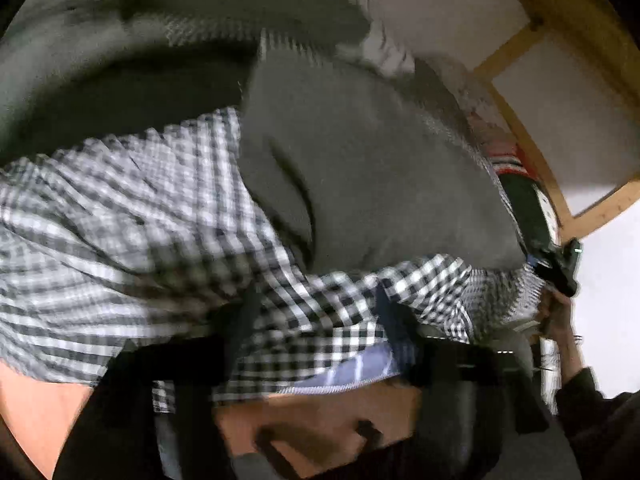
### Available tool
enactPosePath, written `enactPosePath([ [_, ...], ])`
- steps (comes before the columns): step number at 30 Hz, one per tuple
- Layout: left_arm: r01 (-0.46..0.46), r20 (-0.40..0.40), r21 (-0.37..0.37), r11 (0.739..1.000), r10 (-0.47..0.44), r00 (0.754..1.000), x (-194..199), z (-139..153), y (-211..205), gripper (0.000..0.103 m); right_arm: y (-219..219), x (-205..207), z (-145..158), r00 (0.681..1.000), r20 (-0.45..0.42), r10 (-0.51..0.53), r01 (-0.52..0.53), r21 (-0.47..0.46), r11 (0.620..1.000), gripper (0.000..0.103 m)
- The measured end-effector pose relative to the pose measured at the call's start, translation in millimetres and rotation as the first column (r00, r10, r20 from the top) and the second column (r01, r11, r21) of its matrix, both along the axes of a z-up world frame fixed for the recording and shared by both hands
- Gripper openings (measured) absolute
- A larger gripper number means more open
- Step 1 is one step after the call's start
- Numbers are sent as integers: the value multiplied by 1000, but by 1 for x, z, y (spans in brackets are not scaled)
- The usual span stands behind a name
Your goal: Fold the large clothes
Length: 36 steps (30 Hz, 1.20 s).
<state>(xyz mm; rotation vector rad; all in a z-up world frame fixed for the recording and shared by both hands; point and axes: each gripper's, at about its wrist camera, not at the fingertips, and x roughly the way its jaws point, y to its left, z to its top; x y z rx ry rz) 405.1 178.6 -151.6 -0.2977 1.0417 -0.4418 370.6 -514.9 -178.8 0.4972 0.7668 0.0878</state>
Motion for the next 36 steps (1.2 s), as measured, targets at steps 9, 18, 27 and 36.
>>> enactPosePath([
  [9, -75, 114, 155, 985, 57, 992, 80, 38, -146, 97, 165, 104, 56, 994, -100, 38, -66, -295, 953, 99],
  [18, -74, 81, 410, 909, 44, 996, 115, -55, -203, 98, 206, 137, -29, 951, -306, 45, -123, -240, 963, 100],
  [27, -91, 146, 402, 911, 34, 989, 104, -56, -208, 99, 228, 104, -31, 969, -227, 101, -160, -261, 952, 101],
  [36, -115, 184, 270, 956, 66, 981, 72, -9, -203, 98, 182, 36, 14, 994, -17, 110, -108, 97, 989, 100],
])
